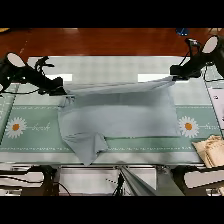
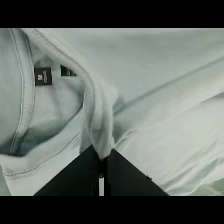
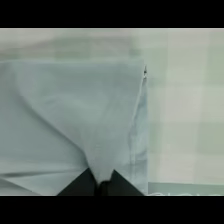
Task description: Fold the shirts.
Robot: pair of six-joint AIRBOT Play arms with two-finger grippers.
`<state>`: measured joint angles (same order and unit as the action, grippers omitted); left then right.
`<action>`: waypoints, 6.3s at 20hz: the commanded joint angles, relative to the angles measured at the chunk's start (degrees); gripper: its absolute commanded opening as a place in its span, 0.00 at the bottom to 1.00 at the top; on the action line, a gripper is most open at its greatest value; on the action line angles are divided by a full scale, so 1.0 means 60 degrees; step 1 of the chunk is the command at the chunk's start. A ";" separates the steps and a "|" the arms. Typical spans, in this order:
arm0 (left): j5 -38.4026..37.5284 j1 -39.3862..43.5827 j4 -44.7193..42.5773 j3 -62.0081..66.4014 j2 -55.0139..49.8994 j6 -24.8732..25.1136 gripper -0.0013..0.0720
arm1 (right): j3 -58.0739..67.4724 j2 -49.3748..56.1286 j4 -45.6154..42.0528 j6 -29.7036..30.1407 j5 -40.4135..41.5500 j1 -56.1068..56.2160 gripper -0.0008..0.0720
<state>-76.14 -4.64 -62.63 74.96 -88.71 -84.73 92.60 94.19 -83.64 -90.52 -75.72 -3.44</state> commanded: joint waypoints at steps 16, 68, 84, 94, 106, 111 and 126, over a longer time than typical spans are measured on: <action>-0.2371 -0.1439 -0.1038 -0.4335 0.3923 0.1107 0.75 | -0.3093 -0.3544 0.0754 0.2087 -0.2331 -0.2940 0.70; 0.1588 -0.0193 0.2186 -0.8120 0.5555 0.1657 0.06 | -0.9213 -0.4437 0.5173 0.4605 0.0262 -0.4805 0.05; 0.3351 -0.0372 0.3592 -0.1326 0.1767 0.1260 0.06 | -0.5679 -0.3071 0.7009 0.2736 0.7027 -0.1767 0.05; 0.2579 -0.0375 0.3424 -0.0284 -0.1191 0.1260 0.06 | -0.5683 -0.1599 0.6594 0.3147 0.7726 -0.1300 0.05; 0.0069 -0.2404 0.2765 -0.0277 -0.0780 0.1443 0.65 | -0.5683 -0.2918 0.2131 0.3224 0.6284 -0.2062 0.57; -0.0076 -0.2401 0.2801 -0.0280 -0.0459 0.1559 0.65 | -0.5683 -0.2495 0.2900 0.1800 0.5049 -0.3049 0.84; -0.0073 -0.2000 0.4652 -0.0280 -0.0441 0.2524 0.61 | -0.5683 -0.0062 0.6845 0.2269 0.6178 -0.1785 0.66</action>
<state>-76.53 -16.71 -38.81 73.23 -91.39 -71.53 58.59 92.31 -42.70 -76.27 -41.67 -17.54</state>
